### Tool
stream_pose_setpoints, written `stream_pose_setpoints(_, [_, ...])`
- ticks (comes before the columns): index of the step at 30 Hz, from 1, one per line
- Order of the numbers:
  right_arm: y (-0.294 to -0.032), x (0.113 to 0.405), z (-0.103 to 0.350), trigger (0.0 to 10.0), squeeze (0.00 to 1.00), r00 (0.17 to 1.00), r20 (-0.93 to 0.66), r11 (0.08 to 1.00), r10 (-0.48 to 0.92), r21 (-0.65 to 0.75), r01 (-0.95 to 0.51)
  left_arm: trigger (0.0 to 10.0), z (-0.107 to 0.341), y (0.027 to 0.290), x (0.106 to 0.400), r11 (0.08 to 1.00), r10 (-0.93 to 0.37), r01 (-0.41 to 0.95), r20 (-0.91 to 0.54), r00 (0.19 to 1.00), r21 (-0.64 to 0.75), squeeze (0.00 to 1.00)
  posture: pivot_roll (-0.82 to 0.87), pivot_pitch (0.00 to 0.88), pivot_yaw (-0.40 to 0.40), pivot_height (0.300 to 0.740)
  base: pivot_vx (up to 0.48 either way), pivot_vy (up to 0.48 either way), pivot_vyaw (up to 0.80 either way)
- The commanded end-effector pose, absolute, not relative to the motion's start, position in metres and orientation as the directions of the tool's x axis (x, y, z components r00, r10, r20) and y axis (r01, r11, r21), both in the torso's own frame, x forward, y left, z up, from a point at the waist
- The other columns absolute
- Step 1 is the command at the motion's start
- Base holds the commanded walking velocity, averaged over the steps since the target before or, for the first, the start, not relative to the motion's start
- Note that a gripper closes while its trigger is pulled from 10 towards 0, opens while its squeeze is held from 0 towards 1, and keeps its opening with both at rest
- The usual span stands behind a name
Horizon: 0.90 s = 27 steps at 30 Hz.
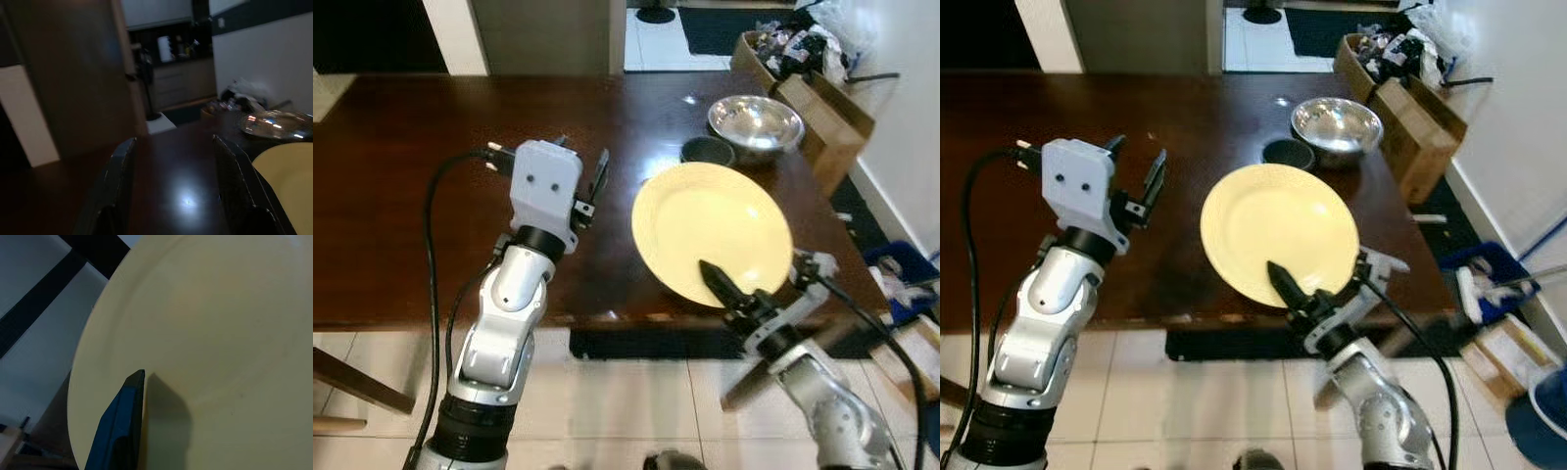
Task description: Setting the table
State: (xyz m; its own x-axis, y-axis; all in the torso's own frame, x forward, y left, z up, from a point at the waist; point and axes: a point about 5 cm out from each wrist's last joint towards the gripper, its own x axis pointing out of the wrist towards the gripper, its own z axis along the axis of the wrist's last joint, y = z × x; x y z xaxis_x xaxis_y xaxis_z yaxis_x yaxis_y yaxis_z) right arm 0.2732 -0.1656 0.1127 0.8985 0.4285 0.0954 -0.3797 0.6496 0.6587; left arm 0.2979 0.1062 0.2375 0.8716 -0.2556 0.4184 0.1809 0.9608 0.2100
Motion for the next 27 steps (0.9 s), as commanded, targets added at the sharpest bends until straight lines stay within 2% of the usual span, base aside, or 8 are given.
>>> stream_pose_setpoints(1, [-0.165, 0.271, 0.107, 10.0, 0.0, 0.894, 0.072, 0.646, 0.443, 0.666, -0.374, 10.0, 0.231, 0.103, 0.296, 0.949, -0.299, 0.231, 0.379, 0.876, 0.214, 0.0, -0.16, 0.058, 0.05, 0.74, 0.0, 0.0, 0.0])
stream_pose_setpoints(3, [-0.166, 0.268, 0.102, 10.0, 0.0, 0.896, 0.045, 0.662, 0.443, 0.657, -0.36, 10.0, 0.224, 0.092, 0.289, 0.888, -0.448, 0.373, 0.324, 0.834, 0.267, 0.0, -0.16, 0.058, 0.05, 0.74, 0.0, 0.0, 0.0])
stream_pose_setpoints(4, [-0.166, 0.268, 0.102, 10.0, 0.0, 0.896, 0.045, 0.662, 0.443, 0.657, -0.36, 10.0, 0.224, 0.092, 0.289, 0.888, -0.448, 0.373, 0.324, 0.834, 0.267, 0.0, -0.16, 0.058, 0.05, 0.74, 0.0, 0.0, 0.0])
stream_pose_setpoints(5, [-0.168, 0.268, 0.098, 10.0, 0.0, 0.901, 0.023, 0.678, 0.434, 0.65, -0.343, 10.0, 0.218, 0.087, 0.285, 0.855, -0.509, 0.439, 0.285, 0.812, 0.276, 0.0, -0.15, 0.052, 0.048, 0.74, 0.0, 0.0, 0.0])
stream_pose_setpoints(10, [-0.17, 0.268, 0.09, 10.0, 0.0, 0.908, -0.013, 0.72, 0.42, 0.614, -0.324, 10.0, 0.214, 0.081, 0.282, 0.816, -0.571, 0.51, 0.248, 0.782, 0.27, 0.0, -0.15, 0.05, 0.051, 0.74, 0.0, 0.0, 0.0])
stream_pose_setpoints(20, [-0.171, 0.269, 0.086, 10.0, 0.0, 0.917, -0.032, 0.752, 0.398, 0.583, -0.306, 10.0, 0.22, 0.081, 0.285, 0.816, -0.573, 0.51, 0.26, 0.778, 0.271, 0.0, -0.15, 0.053, 0.055, 0.74, 0.0, 0.0, 0.0])
stream_pose_setpoints(27, [-0.172, 0.257, 0.072, 10.0, 0.0, 0.917, -0.08, 0.742, 0.391, 0.617, -0.262, 10.0, 0.218, 0.081, 0.283, 0.807, -0.584, 0.522, 0.243, 0.774, 0.277, 0.0, -0.15, 0.06, 0.059, 0.74, 0.0, 0.0, 0.0])
